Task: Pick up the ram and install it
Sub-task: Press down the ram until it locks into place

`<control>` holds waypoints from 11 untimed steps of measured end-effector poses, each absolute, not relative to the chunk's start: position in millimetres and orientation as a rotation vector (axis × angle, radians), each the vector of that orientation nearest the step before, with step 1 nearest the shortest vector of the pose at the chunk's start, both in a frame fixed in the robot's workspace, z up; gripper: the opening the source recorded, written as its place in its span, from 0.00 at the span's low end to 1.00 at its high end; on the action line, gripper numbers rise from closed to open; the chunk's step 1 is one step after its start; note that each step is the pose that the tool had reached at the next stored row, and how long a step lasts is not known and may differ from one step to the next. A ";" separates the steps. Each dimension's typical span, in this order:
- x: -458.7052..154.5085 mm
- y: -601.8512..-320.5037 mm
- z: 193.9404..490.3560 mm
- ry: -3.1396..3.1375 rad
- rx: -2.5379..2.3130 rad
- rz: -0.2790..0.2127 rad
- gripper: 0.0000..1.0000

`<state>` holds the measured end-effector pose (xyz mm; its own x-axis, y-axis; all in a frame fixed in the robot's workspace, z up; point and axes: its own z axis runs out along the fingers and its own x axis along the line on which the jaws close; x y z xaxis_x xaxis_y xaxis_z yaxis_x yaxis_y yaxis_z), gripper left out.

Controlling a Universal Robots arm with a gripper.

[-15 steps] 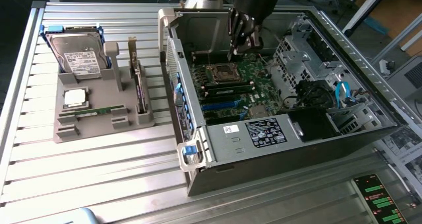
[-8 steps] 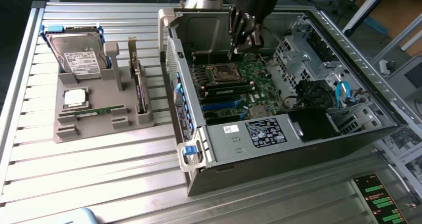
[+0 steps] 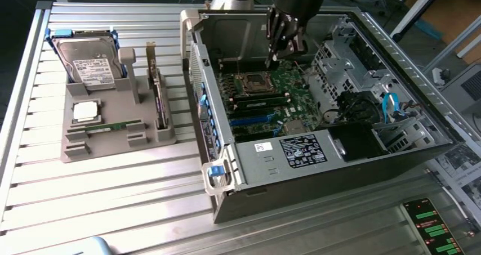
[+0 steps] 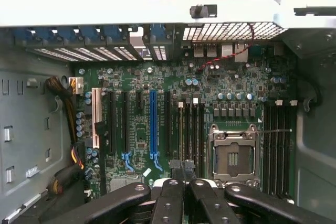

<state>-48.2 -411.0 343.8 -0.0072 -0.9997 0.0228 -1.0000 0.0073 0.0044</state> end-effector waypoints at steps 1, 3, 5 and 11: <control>-45.8 -411.0 343.9 -2.216 2.200 0.020 0.10; -40.7 -411.0 343.8 -2.216 2.200 0.020 0.10; -35.9 -411.0 343.9 -2.216 2.200 0.020 0.10; -16.9 -411.0 343.9 -2.216 2.200 0.020 0.10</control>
<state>-16.9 -411.0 343.9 -0.0072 -0.9997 0.0229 -1.0000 0.0073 0.0044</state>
